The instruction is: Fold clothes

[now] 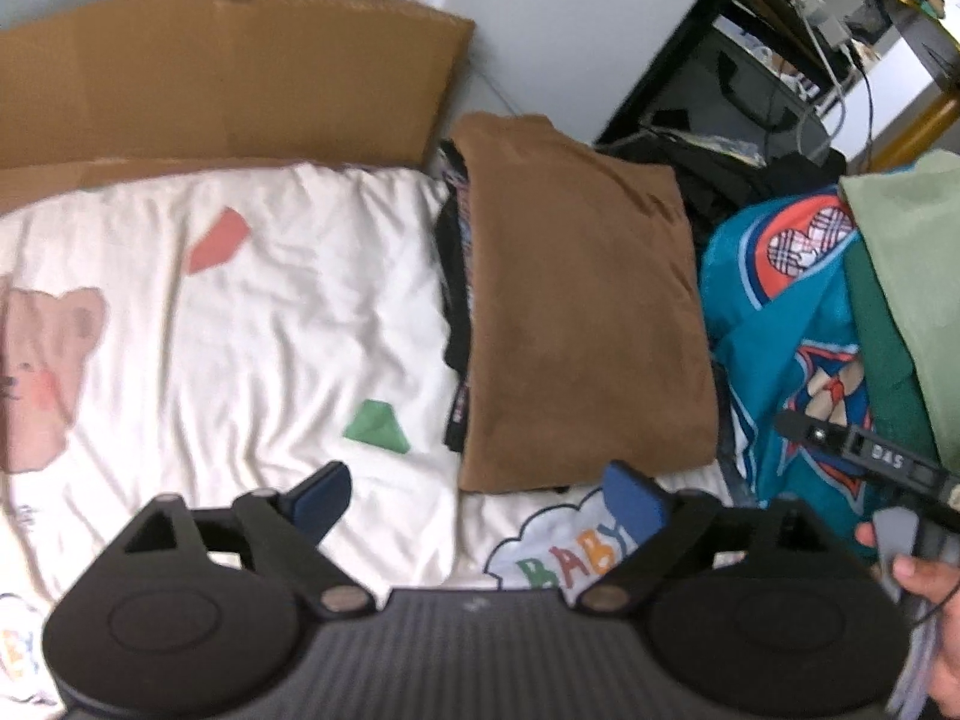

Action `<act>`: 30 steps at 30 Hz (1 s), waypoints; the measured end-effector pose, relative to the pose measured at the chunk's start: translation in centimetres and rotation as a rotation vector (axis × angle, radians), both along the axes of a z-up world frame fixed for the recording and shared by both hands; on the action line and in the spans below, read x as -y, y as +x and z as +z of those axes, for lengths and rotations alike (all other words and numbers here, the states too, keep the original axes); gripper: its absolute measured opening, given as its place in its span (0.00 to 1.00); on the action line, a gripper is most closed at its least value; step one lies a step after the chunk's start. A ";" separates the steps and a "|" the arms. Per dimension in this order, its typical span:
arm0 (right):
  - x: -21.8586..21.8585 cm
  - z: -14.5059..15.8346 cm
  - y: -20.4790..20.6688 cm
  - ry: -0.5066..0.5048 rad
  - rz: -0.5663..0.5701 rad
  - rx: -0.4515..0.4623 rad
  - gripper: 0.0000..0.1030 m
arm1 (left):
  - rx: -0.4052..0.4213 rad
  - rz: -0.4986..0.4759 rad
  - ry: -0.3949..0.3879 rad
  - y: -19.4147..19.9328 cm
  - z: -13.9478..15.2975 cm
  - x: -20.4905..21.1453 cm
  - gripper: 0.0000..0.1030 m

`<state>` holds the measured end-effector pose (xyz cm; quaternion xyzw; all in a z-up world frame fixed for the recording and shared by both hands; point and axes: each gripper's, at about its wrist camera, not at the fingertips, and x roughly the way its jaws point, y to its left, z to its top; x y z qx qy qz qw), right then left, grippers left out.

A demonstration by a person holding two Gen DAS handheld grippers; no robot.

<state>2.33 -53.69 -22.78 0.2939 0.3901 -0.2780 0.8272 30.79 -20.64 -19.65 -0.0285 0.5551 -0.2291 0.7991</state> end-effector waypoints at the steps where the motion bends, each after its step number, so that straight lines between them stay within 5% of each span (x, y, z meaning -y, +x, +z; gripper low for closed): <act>1: -0.1 0.5 -0.1 0.007 -0.005 0.003 0.99 | 0.004 0.008 0.002 -0.2 0.7 -0.2 0.91; 30: -6.2 16.2 -1.6 0.033 0.072 0.025 1.00 | 0.118 0.058 0.095 -7.2 17.3 -5.9 0.99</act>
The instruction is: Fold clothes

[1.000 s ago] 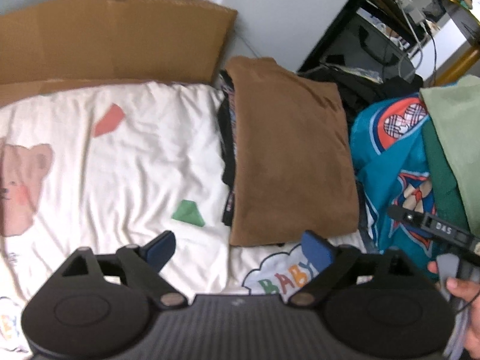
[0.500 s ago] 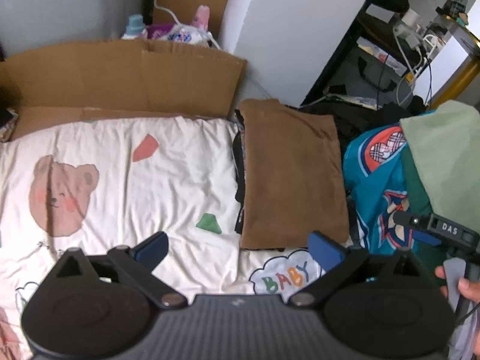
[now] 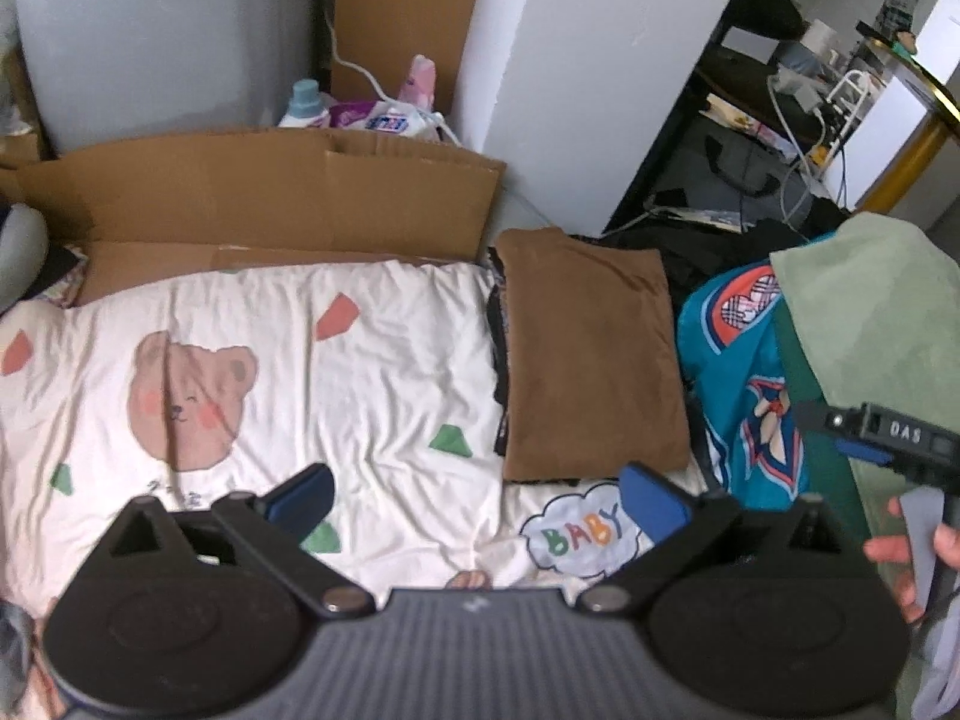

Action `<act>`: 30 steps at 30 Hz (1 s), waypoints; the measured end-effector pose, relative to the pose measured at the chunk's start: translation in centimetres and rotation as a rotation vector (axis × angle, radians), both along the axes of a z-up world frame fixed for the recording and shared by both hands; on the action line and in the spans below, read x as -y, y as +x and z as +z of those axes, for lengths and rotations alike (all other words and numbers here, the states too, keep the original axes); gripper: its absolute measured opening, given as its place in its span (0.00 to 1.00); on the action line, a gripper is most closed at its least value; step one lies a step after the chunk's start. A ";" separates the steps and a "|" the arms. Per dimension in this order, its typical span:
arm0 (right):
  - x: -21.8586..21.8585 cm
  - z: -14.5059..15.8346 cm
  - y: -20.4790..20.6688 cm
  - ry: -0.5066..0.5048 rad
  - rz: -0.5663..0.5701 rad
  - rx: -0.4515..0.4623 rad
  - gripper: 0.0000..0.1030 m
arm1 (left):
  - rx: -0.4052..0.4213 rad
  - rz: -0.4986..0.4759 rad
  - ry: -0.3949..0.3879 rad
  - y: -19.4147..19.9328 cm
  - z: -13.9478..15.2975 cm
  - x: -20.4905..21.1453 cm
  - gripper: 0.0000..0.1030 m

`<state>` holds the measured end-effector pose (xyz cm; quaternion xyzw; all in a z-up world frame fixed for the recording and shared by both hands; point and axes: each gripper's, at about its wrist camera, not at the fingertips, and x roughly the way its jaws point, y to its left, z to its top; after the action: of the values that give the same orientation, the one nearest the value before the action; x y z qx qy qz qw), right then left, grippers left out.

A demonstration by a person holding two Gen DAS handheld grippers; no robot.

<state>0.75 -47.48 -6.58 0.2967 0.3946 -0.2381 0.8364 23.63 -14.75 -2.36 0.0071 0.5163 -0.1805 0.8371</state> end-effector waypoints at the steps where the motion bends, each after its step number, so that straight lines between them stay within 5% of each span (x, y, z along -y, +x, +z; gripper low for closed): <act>1: -0.2 0.4 0.0 -0.002 0.002 0.001 1.00 | 0.002 -0.001 0.006 -0.2 0.6 -0.4 0.99; 30: -8.1 11.3 1.8 0.019 0.167 0.059 1.00 | 0.073 0.168 0.102 -9.5 14.2 -15.0 0.99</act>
<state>2.53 -39.40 4.76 0.2777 0.3953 -0.1547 0.8618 14.14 0.22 11.88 0.0127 0.4929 -0.0828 0.8660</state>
